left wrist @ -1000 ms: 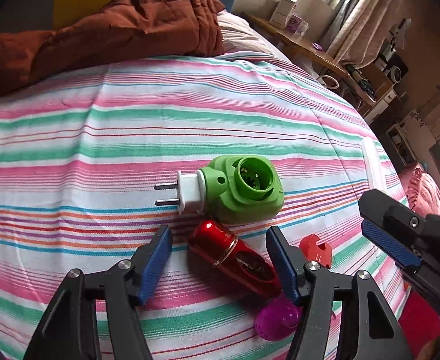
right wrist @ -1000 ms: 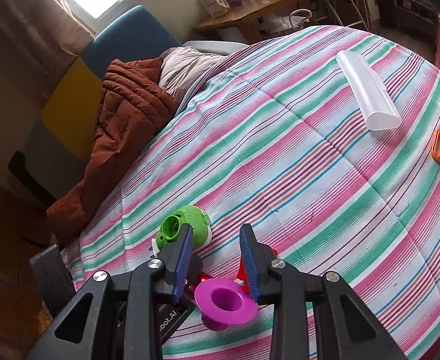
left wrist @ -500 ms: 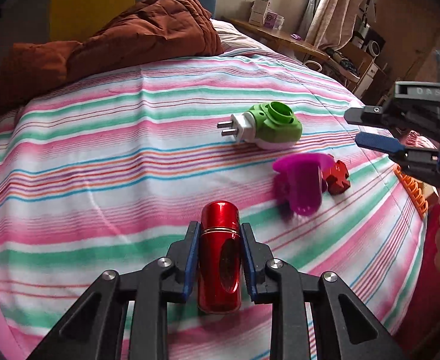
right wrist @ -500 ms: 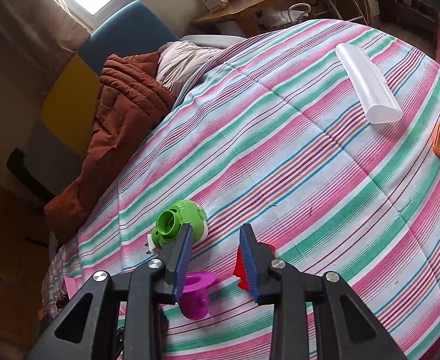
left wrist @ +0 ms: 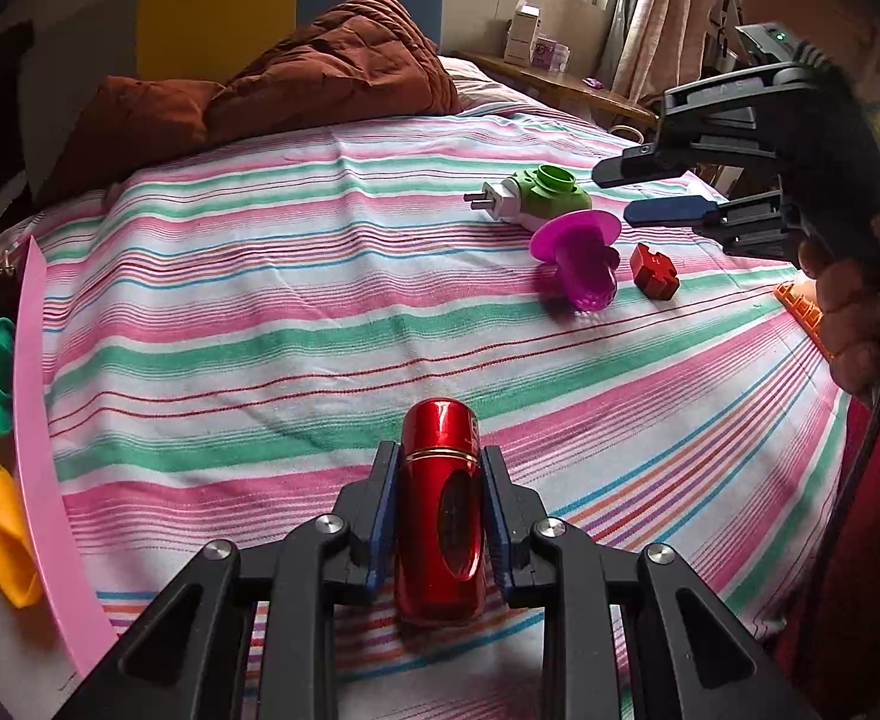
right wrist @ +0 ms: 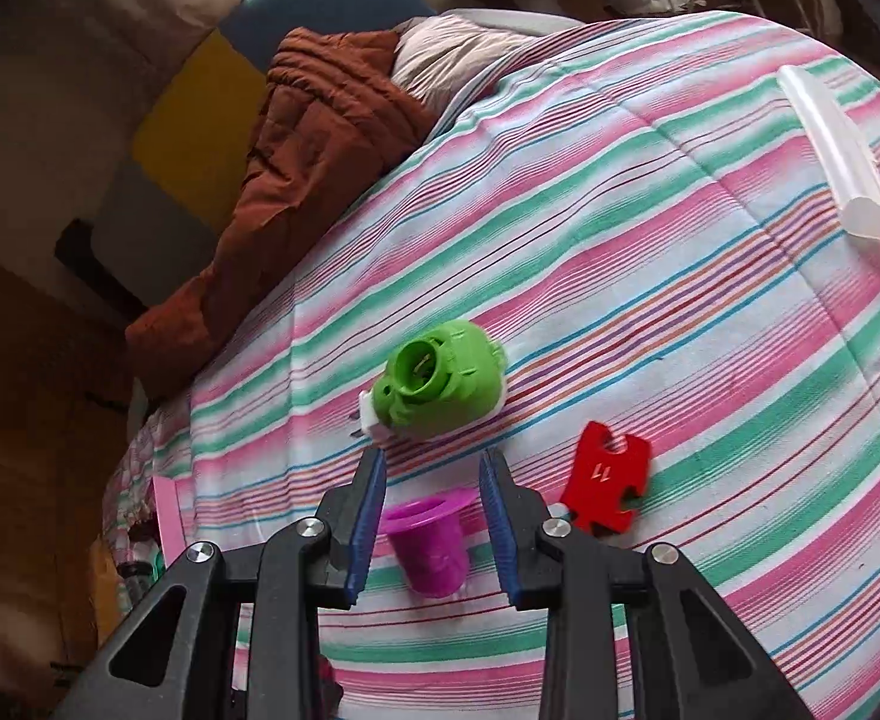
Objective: Organize rigid objects
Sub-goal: 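Lift the red flashlight with the left gripper while the right gripper reaches the magenta funnel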
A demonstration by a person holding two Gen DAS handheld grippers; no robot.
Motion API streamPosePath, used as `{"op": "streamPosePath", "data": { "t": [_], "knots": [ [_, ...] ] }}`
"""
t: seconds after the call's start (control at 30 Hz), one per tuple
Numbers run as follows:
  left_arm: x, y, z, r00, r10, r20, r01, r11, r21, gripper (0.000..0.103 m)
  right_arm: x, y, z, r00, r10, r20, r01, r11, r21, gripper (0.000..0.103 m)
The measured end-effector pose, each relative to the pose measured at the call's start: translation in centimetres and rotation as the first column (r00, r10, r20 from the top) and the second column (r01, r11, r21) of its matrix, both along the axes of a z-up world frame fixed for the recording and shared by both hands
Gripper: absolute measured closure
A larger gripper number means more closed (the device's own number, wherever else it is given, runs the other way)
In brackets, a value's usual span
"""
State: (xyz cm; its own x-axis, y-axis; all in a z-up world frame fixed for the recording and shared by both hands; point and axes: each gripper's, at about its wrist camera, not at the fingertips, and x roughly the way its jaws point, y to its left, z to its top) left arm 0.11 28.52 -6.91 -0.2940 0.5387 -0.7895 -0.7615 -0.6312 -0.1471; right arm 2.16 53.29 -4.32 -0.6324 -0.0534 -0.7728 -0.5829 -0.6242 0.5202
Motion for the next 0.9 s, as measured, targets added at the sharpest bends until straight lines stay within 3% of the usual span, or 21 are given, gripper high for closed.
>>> {"op": "streamPosePath", "data": {
  "t": [0.13,0.2,0.37,0.9],
  "knots": [
    [0.0,-0.5,0.0,1.0,0.005,0.012,-0.005,1.0,0.014,0.077,-1.5,-2.4,0.2,0.994,0.104,0.036,-0.106,0.991,0.077,0.066],
    [0.1,-0.6,0.0,1.0,0.005,0.01,-0.005,1.0,0.017,0.077,-1.8,-3.0,0.2,0.989,0.142,0.043,-0.145,0.985,0.089,0.055],
    [0.1,-0.7,-0.1,1.0,0.01,0.01,-0.011,1.0,0.029,0.077,-2.3,-3.9,-0.6,0.977,0.179,0.116,-0.192,0.975,0.11,0.05],
    [0.3,-1.1,-0.2,1.0,0.015,0.007,-0.015,0.999,0.051,0.076,-3.0,-4.6,-1.8,0.953,0.212,0.218,-0.25,0.954,0.166,0.049]
  ]
}}
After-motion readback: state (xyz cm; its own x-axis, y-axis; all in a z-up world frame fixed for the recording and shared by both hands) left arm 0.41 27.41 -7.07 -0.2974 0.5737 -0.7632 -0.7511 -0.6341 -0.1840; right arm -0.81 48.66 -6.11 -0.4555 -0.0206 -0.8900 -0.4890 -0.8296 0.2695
